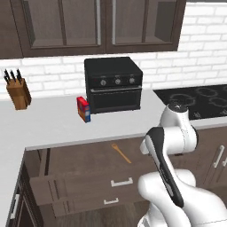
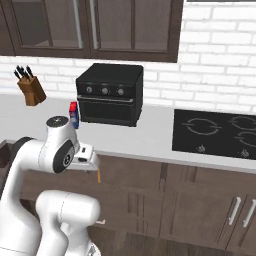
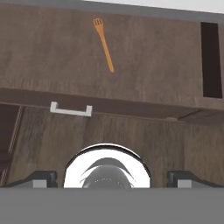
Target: Pick the wooden spoon from the drawer and place it on the counter.
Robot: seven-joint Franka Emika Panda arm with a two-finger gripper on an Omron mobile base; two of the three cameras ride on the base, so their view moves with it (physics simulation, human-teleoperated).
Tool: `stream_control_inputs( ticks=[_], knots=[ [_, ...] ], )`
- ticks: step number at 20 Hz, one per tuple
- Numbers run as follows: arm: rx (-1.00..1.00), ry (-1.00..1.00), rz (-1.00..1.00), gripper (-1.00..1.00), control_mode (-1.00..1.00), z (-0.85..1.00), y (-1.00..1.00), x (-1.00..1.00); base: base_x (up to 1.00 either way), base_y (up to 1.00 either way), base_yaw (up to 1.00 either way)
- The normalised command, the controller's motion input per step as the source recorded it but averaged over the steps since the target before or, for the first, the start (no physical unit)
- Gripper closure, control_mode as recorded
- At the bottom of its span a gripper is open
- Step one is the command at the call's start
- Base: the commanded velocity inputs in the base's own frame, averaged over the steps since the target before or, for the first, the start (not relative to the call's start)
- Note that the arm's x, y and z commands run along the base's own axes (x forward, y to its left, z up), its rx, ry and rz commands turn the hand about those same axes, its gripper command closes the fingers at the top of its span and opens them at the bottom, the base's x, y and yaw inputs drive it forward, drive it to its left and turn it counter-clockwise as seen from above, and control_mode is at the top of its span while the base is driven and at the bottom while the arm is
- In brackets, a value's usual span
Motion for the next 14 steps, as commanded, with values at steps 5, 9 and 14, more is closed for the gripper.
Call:
stream_control_inputs(
  ticks=[5, 9, 14],
  knots=[
    [0.0, -0.01, 0.0, -1.0, -1.0, -0.2, 0.0, 0.25, 0.0, 0.0, 0.0],
    [0.0, 0.0, 0.0, -1.0, -1.0, -0.47, 0.0, 0.58, 0.0, 0.0, 0.0],
    [0.0, 0.0, 0.0, -1.0, -1.0, -0.62, 0.0, 0.65, 0.0, 0.0, 0.0]
  ],
)
